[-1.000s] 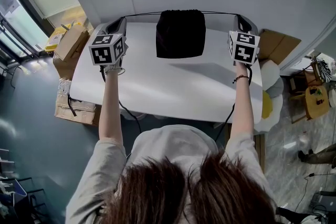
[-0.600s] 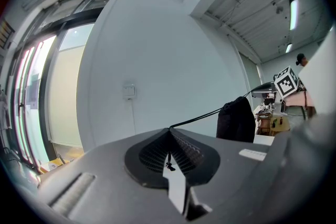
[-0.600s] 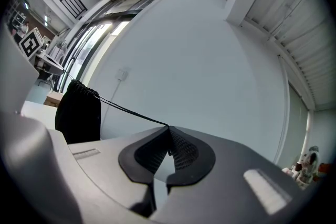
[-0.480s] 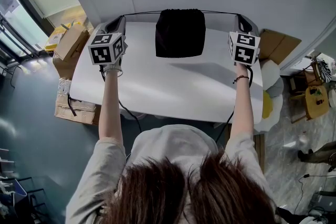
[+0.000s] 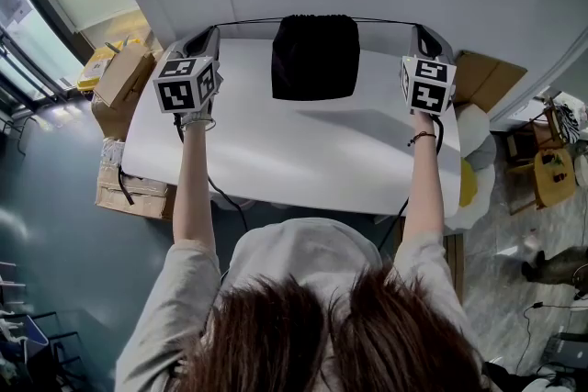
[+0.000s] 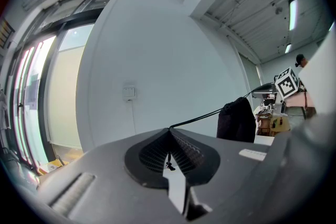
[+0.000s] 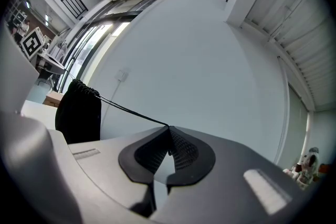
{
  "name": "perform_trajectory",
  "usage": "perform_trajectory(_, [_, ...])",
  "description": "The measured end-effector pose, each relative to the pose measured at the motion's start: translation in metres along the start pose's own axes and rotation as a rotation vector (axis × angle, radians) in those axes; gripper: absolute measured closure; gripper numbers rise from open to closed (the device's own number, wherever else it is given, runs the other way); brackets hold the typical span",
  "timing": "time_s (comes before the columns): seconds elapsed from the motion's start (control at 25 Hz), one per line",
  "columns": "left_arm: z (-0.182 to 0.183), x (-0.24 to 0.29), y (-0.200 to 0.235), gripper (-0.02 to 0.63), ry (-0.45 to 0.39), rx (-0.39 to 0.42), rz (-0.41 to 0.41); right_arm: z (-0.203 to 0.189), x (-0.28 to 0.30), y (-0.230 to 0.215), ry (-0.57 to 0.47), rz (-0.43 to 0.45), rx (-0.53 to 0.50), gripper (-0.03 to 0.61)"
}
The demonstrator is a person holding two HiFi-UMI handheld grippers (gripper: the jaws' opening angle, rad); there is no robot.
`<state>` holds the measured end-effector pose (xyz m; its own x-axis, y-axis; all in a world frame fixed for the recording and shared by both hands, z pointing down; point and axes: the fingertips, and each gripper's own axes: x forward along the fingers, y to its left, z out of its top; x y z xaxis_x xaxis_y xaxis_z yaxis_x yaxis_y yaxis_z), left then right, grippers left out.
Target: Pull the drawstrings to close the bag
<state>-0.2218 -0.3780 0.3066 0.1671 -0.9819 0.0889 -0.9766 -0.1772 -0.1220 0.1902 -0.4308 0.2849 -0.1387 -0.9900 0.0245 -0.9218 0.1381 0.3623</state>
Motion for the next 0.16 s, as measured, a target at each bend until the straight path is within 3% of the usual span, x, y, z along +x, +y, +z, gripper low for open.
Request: perform_trajectory(0.16, [-0.0002, 0.0007, 0.0028, 0.612, -0.001, -0.001, 0.0, 0.0015, 0.0002, 0.0019, 0.0, -0.002, -0.004, 0.565])
